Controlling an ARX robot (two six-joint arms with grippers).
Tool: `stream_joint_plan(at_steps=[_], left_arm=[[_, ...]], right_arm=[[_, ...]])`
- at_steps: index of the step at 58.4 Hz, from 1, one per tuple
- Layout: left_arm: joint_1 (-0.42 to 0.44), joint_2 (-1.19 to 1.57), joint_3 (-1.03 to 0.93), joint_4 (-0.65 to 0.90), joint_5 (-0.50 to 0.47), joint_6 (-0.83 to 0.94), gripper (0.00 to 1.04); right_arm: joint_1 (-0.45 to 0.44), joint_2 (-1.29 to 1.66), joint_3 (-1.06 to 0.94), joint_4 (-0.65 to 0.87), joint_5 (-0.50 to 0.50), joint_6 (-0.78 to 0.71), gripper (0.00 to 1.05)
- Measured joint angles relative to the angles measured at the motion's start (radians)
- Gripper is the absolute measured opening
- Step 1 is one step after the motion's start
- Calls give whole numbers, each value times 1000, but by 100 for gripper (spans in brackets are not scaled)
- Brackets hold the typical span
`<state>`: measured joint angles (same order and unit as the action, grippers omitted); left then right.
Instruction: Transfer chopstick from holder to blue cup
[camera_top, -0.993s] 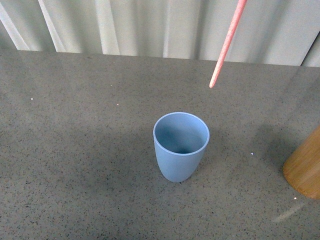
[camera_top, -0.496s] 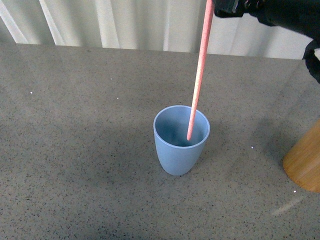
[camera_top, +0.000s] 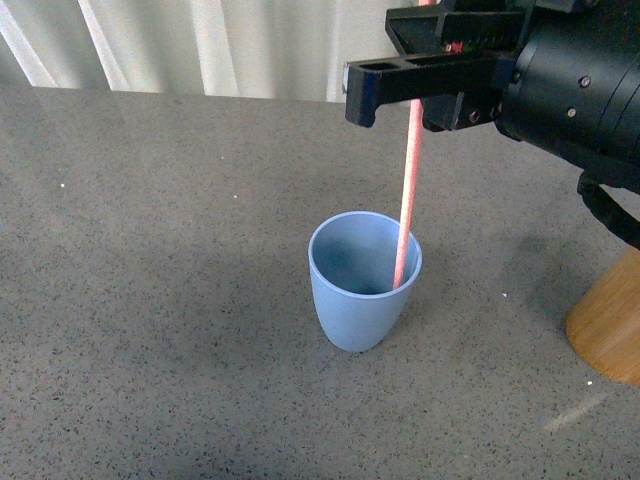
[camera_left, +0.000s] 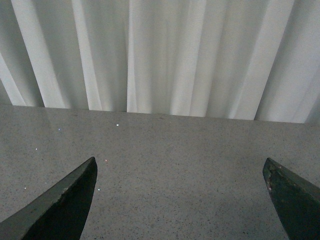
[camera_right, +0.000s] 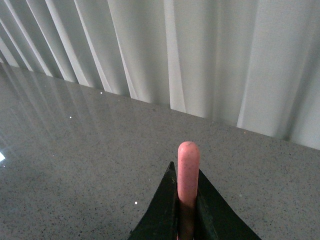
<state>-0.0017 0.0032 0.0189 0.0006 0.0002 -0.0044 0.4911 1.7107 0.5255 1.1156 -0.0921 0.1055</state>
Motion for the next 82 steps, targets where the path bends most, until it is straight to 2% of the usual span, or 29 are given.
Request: stream_joint_plan(at_steps=[8, 10, 12, 21, 26, 40, 46, 52, 60, 69, 77, 82], left_arm=[[0, 0, 0, 0, 0, 0, 98], [0, 0, 0, 0, 0, 0, 98], [0, 0, 0, 0, 0, 0, 98], [0, 0, 0, 0, 0, 0, 98], [0, 0, 0, 0, 0, 0, 98], [0, 0, 0, 0, 0, 0, 98], [0, 0, 0, 0, 0, 0, 98], [0, 0, 0, 0, 0, 0, 98], [0, 0, 0, 0, 0, 0, 98], [0, 0, 0, 0, 0, 0, 98], [0, 0, 0, 0, 1, 0, 98], [0, 0, 0, 0, -1, 0, 98]], right_arm=[[-3, 21, -10, 2, 4, -8, 2], [-2, 22, -10, 0, 4, -11, 6], [-2, 23, -10, -3, 8, -12, 15], [3, 14, -11, -20, 5, -6, 40], [6, -29, -11, -45, 8, -3, 59], [-2, -194, -7, -154, 9, 2, 97], [-39, -325, 9, -246, 52, 7, 95], [-117, -459, 9, -369, 111, 32, 95], [-293, -697, -40, -612, 150, 88, 95], [-481, -988, -167, -879, 185, 81, 95], [-500, -1052, -187, -904, 175, 78, 95], [-496, -1062, -234, -786, 106, -3, 83]])
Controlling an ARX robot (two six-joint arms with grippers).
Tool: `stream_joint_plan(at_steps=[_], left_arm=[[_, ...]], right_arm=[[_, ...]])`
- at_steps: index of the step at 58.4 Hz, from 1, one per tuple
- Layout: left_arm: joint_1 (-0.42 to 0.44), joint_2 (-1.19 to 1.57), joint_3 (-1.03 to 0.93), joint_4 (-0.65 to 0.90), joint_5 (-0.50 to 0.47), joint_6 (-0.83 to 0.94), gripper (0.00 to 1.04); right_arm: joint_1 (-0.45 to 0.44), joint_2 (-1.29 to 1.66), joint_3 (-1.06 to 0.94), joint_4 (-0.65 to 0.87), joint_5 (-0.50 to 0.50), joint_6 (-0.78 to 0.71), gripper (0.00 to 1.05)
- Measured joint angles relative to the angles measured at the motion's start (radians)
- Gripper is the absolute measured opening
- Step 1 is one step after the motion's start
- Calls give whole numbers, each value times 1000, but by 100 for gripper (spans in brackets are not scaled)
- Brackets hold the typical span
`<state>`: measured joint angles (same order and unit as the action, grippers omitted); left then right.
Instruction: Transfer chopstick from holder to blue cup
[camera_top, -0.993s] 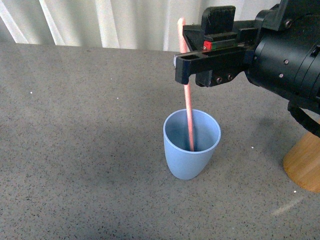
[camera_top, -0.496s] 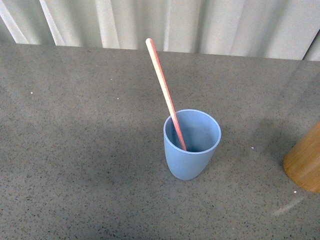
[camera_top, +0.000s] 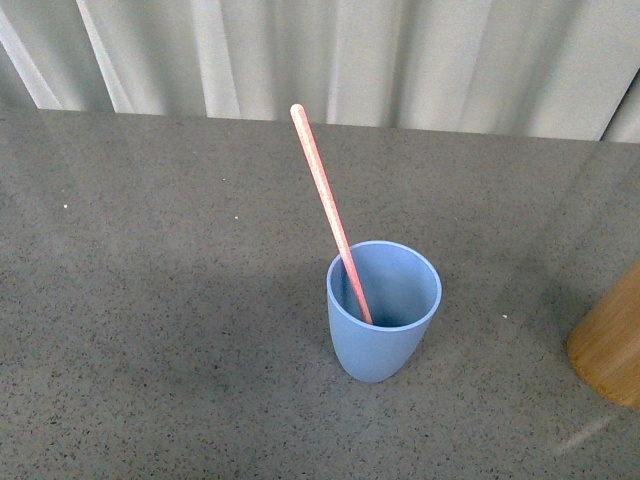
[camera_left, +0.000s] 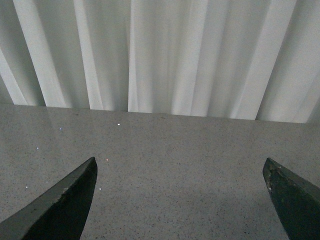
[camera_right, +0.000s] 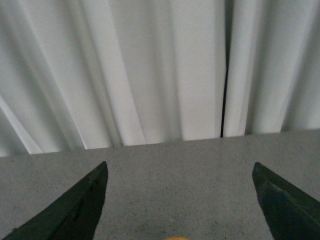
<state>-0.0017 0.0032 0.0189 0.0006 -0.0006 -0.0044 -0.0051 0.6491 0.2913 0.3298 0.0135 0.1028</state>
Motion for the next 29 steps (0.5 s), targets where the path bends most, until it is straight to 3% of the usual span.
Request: stream_joint_plan(at_steps=[9, 27, 29], left_arm=[[0, 0, 0, 0, 0, 0, 98], [0, 0, 0, 0, 0, 0, 98], [0, 0, 0, 0, 0, 0, 98]], right_arm=[[6, -67, -89, 45, -15, -78, 54], [5, -183, -182, 25, -15, -98, 1], [5, -194, -189, 21, -14, -100, 1]])
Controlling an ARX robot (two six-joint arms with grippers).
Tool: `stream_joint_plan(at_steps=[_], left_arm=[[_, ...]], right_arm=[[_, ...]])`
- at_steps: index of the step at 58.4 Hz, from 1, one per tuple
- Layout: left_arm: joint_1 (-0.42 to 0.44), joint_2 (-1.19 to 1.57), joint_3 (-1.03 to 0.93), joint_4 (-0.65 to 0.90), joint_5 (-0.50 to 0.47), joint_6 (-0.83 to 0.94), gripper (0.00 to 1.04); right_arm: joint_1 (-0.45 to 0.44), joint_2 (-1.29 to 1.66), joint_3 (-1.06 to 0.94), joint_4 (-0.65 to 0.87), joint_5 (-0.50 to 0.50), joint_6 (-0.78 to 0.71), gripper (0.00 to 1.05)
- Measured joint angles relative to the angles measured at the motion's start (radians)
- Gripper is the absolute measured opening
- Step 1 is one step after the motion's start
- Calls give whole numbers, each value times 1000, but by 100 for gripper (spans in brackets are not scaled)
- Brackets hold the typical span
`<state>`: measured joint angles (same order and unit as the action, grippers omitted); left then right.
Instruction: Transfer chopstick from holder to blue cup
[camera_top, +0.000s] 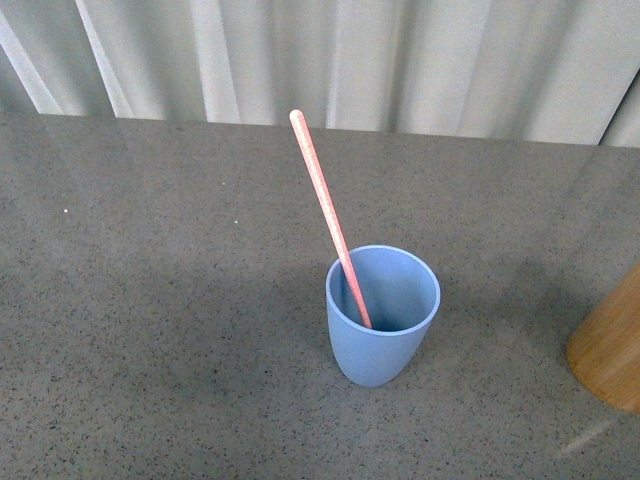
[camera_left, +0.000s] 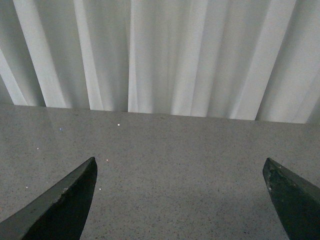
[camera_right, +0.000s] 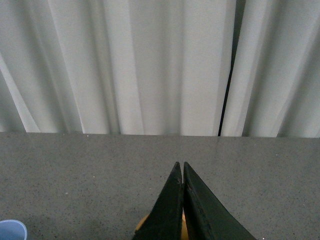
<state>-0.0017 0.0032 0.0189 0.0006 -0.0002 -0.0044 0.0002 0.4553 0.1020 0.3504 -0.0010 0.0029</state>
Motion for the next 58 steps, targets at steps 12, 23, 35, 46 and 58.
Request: stream_joint_plan(at_steps=[12, 23, 35, 46, 58], left_arm=[[0, 0, 0, 0, 0, 0, 98], [0, 0, 0, 0, 0, 0, 98], [0, 0, 0, 0, 0, 0, 98], [0, 0, 0, 0, 0, 0, 98], [0, 0, 0, 0, 0, 0, 98]], right_arm=[[0, -73, -33, -38, 0, -1, 1], [0, -134, -54, -77, 0, 0, 1], [0, -195, -85, -92, 0, 0, 1], [0, -244, -85, -135, 0, 0, 1], [0, -319, -84, -217, 0, 0, 1]])
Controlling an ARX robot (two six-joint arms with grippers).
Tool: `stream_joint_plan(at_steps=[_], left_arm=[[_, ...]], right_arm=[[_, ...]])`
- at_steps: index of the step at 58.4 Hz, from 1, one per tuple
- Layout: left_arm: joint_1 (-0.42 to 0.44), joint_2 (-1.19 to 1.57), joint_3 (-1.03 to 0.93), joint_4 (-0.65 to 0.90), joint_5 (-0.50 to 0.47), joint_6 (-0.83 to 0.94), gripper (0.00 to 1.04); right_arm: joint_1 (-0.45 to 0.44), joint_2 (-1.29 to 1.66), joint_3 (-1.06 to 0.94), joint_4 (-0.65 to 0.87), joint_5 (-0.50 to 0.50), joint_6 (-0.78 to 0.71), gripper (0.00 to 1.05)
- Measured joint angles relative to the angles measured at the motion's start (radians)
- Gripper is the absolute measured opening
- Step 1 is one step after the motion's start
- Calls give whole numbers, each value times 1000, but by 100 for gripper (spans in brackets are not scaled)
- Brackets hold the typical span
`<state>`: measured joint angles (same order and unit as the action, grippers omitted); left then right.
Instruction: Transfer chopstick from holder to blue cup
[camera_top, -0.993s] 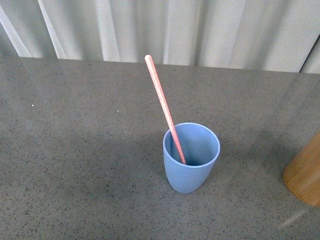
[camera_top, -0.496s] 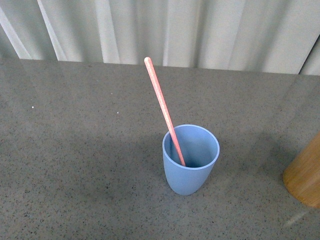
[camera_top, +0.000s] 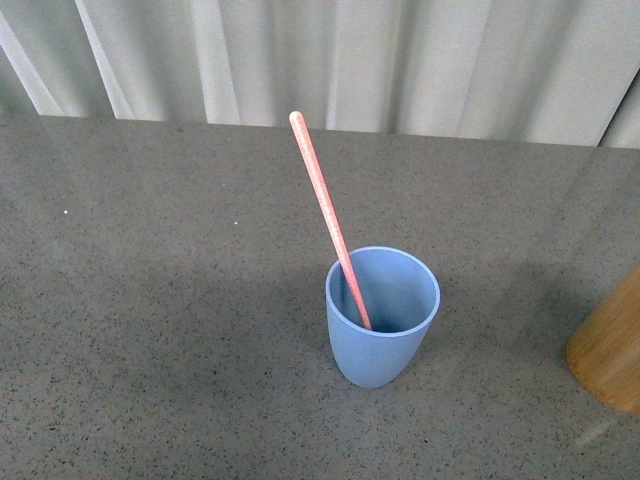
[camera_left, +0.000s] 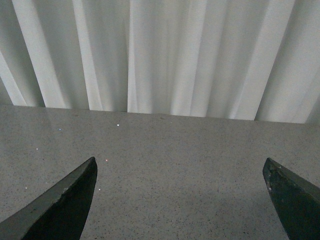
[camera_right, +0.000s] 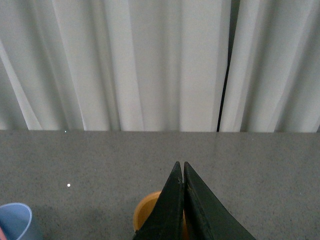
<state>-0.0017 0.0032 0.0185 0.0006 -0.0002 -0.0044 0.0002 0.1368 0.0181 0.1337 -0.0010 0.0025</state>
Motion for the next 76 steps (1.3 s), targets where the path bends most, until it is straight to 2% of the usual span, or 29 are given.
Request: stream_joint_plan(at_steps=[5, 24, 33, 38, 55, 76], left_arm=[[0, 0, 0, 0, 0, 0, 98], [0, -1, 0, 0, 0, 0, 98], [0, -1, 0, 0, 0, 0, 98], [0, -1, 0, 0, 0, 0, 98], [0, -1, 0, 0, 0, 0, 98], [0, -1, 0, 0, 0, 0, 98]], right_arm=[[0, -106, -1, -125, 0, 0, 1], [0, -132, -1, -132, 0, -1, 2], [0, -132, -1, -132, 0, 0, 28], [0, -132, -1, -132, 0, 0, 48], [0, -132, -1, -132, 0, 1, 96], [0, -132, -1, -132, 0, 0, 95]])
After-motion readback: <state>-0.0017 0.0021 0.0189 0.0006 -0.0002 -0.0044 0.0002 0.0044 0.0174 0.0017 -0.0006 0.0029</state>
